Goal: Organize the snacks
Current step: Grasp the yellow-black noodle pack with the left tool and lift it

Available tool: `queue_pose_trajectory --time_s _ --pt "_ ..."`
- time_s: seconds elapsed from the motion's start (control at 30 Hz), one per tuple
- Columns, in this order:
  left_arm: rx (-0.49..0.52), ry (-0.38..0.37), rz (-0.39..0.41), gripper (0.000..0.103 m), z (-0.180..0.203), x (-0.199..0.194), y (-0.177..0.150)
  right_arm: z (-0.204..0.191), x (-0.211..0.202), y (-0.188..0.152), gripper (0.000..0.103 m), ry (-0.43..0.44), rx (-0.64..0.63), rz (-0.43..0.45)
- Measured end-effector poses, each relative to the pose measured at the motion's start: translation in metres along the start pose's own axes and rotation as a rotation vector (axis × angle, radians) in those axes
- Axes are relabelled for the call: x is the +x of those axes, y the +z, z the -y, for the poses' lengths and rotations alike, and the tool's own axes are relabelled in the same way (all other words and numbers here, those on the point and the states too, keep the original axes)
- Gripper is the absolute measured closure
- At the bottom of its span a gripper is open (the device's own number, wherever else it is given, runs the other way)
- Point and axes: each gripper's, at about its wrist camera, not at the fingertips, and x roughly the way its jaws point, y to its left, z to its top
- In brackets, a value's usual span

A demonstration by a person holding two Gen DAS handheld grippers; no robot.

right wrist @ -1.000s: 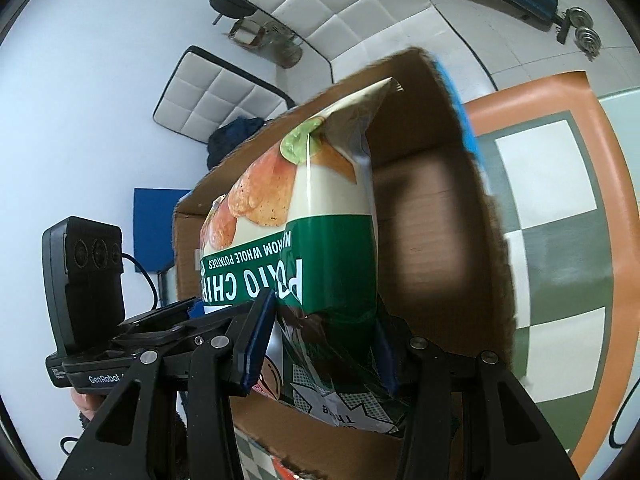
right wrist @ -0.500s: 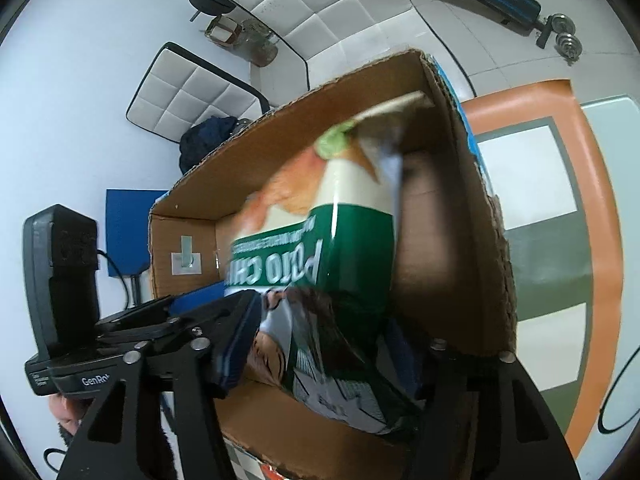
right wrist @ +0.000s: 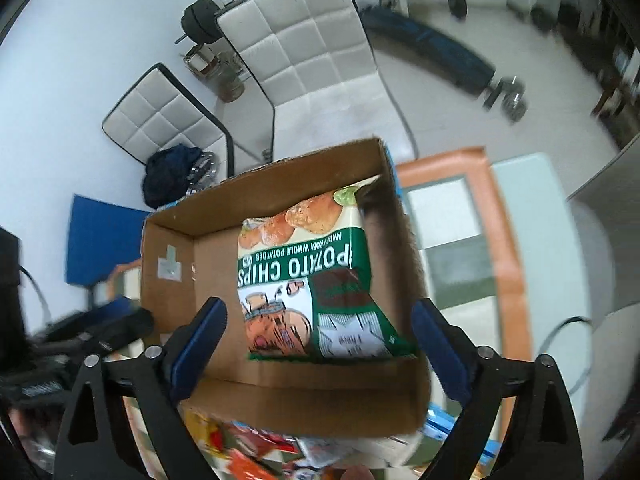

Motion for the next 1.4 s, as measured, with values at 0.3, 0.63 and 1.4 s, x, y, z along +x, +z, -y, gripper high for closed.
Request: queue_pose_trajectory --time_s 0.3,0.63,1.4 --pt "-0.013 0.11 0.133 0.008 -0.012 -0.065 -0.054 -0.038 -0.051 -0.066 0.004 -0.057 -0.051 0.07" --pt "-0.096 0.277 -0.004 0.008 -0.097 -0.041 -0.164 -0.059 -0.02 -0.185 0.004 0.058 0.034 -0.084" --pt "-0.141 -0.079 -0.336 0.009 -0.207 0.124 -0.194 -0.107 0.157 -0.244 0.036 0.417 0.22 -0.46"
